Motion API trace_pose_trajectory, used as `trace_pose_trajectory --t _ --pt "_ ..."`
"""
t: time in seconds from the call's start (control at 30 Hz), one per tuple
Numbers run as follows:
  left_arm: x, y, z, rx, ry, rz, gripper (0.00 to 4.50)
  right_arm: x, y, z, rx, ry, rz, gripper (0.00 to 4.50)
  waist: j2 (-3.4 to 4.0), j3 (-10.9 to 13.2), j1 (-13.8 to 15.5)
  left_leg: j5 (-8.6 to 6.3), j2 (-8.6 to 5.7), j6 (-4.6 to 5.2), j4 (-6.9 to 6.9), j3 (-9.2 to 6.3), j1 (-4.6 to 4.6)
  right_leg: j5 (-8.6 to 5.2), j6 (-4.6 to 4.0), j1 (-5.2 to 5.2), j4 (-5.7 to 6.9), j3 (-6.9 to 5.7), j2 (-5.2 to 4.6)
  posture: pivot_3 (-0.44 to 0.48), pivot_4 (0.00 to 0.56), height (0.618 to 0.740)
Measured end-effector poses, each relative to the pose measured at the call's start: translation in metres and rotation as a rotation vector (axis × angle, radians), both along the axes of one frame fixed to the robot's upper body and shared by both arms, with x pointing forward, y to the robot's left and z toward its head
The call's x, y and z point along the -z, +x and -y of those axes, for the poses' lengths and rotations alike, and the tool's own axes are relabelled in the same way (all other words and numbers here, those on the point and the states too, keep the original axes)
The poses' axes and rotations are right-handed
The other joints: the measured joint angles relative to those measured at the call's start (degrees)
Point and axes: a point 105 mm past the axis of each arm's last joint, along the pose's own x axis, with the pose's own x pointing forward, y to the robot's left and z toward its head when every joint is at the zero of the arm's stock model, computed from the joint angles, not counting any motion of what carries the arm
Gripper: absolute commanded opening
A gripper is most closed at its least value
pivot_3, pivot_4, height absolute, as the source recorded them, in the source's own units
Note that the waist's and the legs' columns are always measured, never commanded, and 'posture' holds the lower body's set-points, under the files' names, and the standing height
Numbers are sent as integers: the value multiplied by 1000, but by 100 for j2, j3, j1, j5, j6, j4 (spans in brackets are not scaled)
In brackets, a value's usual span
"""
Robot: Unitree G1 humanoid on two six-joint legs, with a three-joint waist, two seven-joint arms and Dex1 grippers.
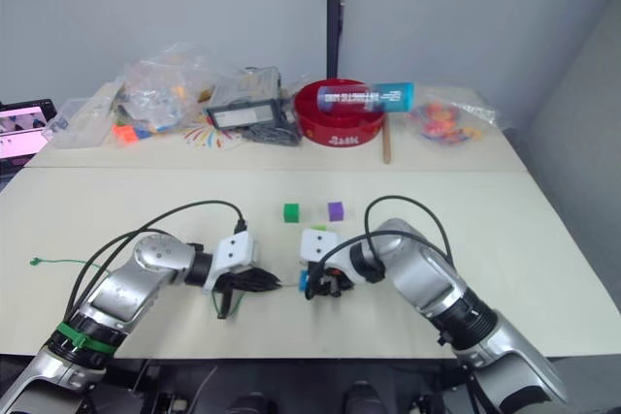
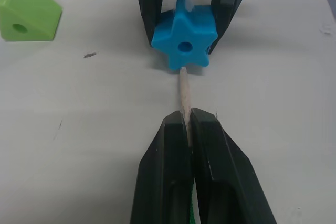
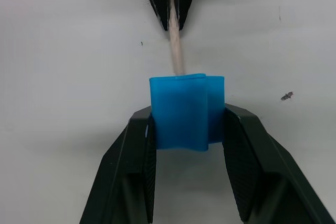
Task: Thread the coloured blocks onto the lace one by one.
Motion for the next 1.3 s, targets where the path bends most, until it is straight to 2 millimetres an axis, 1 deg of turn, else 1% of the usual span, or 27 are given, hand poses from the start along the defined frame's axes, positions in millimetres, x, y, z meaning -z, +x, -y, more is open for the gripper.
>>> trace_pose_trajectory --t 0.1,0.3,0.57,0.77,1.3 --pt "0 0 2 5 0 2 0 0 0 -1 1 3 -4 1287 0 0 -7 0 0 0 0 0 1 0 0 -1 1 0 1 0 150 731" --pt "-1 1 -1 6 11 5 0 1 0 -1 3 4 -5 1287 0 0 -3 0 0 0 0 0 0 0 0 -1 0 0 0 0 150 731" --pt "-8 3 -13 -10 39 27 0 1 0 0 2 0 -4 1287 0 0 6 0 0 0 0 0 0 0 0 1 0 0 0 0 150 731" --pt "-15 2 -10 1 25 51 0 1 -1 0 0 -1 -3 1287 0 0 4 0 0 0 0 0 1 0 0 0 0 0 0 0 150 731" --pt "-16 2 -6 10 28 45 0 1 0 1 4 -6 -3 1287 0 0 20 0 -1 0 0 -1 1 0 1 3 -1 0 -1 0 150 731"
